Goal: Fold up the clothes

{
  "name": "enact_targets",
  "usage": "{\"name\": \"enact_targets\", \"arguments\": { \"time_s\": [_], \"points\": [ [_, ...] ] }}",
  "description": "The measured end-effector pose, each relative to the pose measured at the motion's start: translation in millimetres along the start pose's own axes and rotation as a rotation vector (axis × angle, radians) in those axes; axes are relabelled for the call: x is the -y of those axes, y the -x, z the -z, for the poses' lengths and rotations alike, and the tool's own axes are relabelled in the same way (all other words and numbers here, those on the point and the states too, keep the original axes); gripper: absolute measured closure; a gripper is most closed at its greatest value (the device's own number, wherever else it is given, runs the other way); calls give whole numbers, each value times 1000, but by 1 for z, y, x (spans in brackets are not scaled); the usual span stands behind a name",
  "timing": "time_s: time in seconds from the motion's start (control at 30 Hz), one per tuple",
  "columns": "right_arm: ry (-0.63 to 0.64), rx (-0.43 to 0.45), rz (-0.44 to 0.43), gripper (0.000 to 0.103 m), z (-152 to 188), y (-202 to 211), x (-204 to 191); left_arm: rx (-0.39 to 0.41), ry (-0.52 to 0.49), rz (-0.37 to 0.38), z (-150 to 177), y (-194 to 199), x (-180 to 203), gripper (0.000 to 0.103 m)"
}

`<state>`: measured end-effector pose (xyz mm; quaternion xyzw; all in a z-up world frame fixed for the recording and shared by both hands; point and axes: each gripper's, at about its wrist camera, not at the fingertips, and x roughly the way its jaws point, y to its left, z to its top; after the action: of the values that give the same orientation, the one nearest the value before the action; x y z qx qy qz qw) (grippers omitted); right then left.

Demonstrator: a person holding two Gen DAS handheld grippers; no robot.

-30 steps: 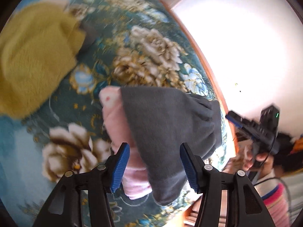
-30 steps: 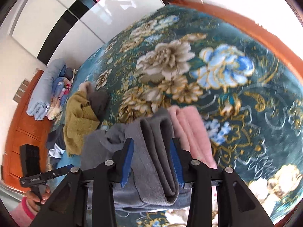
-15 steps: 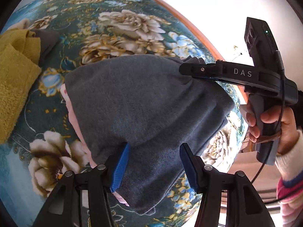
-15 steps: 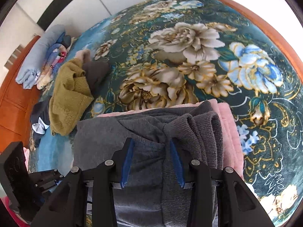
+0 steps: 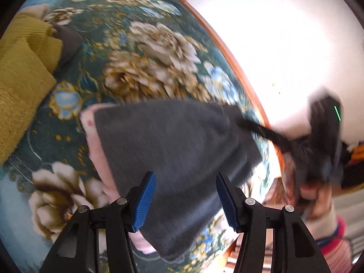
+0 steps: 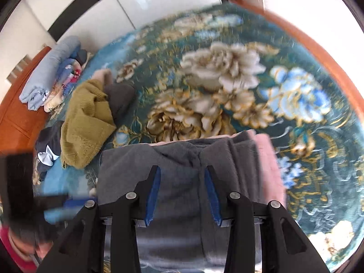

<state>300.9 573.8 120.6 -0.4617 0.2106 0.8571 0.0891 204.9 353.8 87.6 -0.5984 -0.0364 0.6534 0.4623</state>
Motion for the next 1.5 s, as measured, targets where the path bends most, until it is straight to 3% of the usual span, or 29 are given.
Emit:
{"name": "enact_targets", "arguments": {
  "time_s": [0.13, 0.27, 0.53, 0.7, 0.87, 1.03, 1.1, 1.17, 1.2, 1.5],
  "points": [
    [10, 47, 20, 62, 31, 25, -4, 19, 44, -24, -15, -1, -14, 44],
    [-2, 11, 33, 60, 54, 16, -1, -4, 45, -83, -21, -18, -22, 44],
    [-209, -9, -27, 60, 65, -19, 32, -44, 43, -130, -25, -43, -30, 43],
    [-235, 2, -38, 59, 69, -24, 35, -36, 46, -118, -21, -41, -32, 43],
    [-242, 49, -31, 59, 76, -17, 32, 98, 27, -150, -2, -18, -23, 42],
    [-210, 124, -21, 59, 86, 6, 16, 106, 3, -136, 23, -10, -14, 40],
    [-188, 142, -15, 56, 92, 14, 9, 123, -1, -109, 34, -4, -12, 39],
    [-171, 149, -17, 43, 102, 21, 3, 146, 10, -68, 45, 3, -11, 30],
    [-165, 147, -18, 43, 107, 23, 0, 151, 14, -51, 50, 5, -10, 29],
    [-182, 65, 35, 41, 149, 6, -7, 133, -57, -214, 86, -5, 4, 20]
  ]
}}
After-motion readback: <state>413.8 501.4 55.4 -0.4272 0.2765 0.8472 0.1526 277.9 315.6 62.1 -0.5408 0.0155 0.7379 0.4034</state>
